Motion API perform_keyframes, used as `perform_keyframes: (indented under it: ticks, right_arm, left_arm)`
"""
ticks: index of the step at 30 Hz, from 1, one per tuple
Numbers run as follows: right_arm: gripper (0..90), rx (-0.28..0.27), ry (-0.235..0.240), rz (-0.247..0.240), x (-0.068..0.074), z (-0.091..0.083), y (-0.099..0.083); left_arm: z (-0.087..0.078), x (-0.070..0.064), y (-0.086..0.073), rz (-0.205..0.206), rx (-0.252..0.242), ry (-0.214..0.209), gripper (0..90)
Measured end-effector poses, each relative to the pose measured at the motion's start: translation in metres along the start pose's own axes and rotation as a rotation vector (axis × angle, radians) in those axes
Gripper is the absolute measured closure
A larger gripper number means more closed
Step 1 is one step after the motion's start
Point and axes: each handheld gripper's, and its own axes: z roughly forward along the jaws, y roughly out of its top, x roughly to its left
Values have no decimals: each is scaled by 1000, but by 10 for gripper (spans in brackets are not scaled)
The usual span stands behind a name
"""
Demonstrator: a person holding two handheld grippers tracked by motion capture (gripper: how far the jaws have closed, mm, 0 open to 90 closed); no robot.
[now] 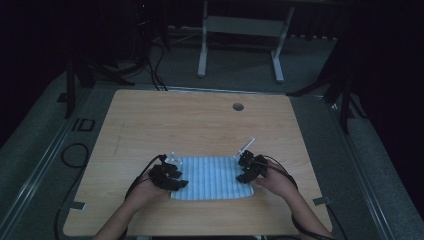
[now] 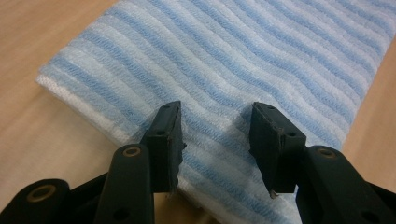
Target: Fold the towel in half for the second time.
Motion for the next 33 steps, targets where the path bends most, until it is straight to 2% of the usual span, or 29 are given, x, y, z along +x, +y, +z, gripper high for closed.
perform_keyframes:
  ticks: [3,5,8,11,12,16,23,25,30,32,33]
  right_arm:
    - [524,11,-3,13,-7,2,9]
    - [523,4,6,33,-13,4,12]
    - [522,-10,7,60,-21,5,15]
    - [520,-32,3,66,-27,7,18]
    - [520,-36,4,71,-29,8,18]
    - [520,-33,-1,81,-37,9,24]
    - [512,-23,5,95,-47,10,30]
    - [486,-18,7,82,-46,10,30]
    - [431,-24,4,75,-45,7,28]
    - [404,-54,11,71,-43,1,27]
    - [383,-78,14,74,-43,-3,26]
  left_arm:
    - [3,9,6,-11,-5,13,538]
    - [4,16,9,-30,-9,6,539]
    - [6,25,15,-31,-4,12,538]
    - [9,32,20,-33,-2,20,537]
    - [10,35,23,-46,-3,21,538]
    - [14,42,31,-51,3,34,537]
    - [15,47,31,-84,-24,17,534]
    - [13,48,29,-90,-31,7,530]
    - [3,47,25,-96,-54,15,508]
    - [-2,44,23,-98,-62,22,493]
    - [-3,43,23,-95,-63,30,446]
